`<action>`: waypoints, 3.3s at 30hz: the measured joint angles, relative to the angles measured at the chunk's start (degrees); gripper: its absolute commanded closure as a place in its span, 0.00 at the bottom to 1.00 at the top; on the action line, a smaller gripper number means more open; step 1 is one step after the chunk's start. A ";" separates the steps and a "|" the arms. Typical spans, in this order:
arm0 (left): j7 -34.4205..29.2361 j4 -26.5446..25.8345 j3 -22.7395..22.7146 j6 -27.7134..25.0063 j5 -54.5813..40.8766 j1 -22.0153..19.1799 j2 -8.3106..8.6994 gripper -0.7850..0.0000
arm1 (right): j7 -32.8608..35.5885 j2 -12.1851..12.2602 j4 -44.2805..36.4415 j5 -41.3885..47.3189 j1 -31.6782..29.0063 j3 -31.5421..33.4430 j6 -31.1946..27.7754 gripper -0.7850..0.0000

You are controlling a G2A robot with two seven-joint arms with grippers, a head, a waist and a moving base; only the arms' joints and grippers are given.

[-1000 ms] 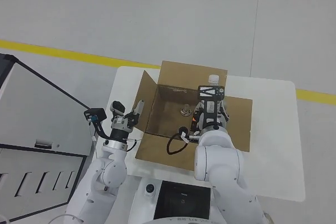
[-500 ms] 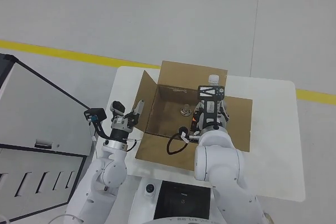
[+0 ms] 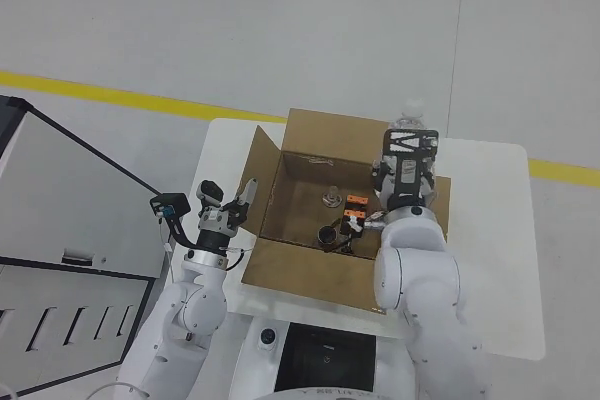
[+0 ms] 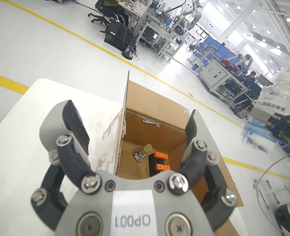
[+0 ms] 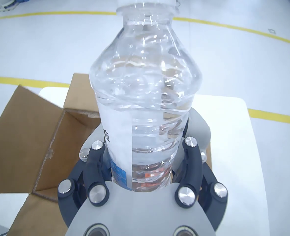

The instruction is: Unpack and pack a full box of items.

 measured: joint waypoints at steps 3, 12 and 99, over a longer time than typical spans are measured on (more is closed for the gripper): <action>0.00 0.00 0.00 0.00 0.00 0.00 0.00 0.00 | -5.13 0.53 -2.03 4.48 0.10 6.99 -4.12 1.00; 0.00 0.00 0.00 0.00 0.00 0.00 0.00 0.00 | -15.54 2.38 -3.54 17.61 -2.03 28.61 -19.38 1.00; 0.00 0.00 0.00 0.00 0.00 0.00 0.00 0.00 | -88.84 9.93 88.97 13.29 17.19 41.85 -32.76 1.00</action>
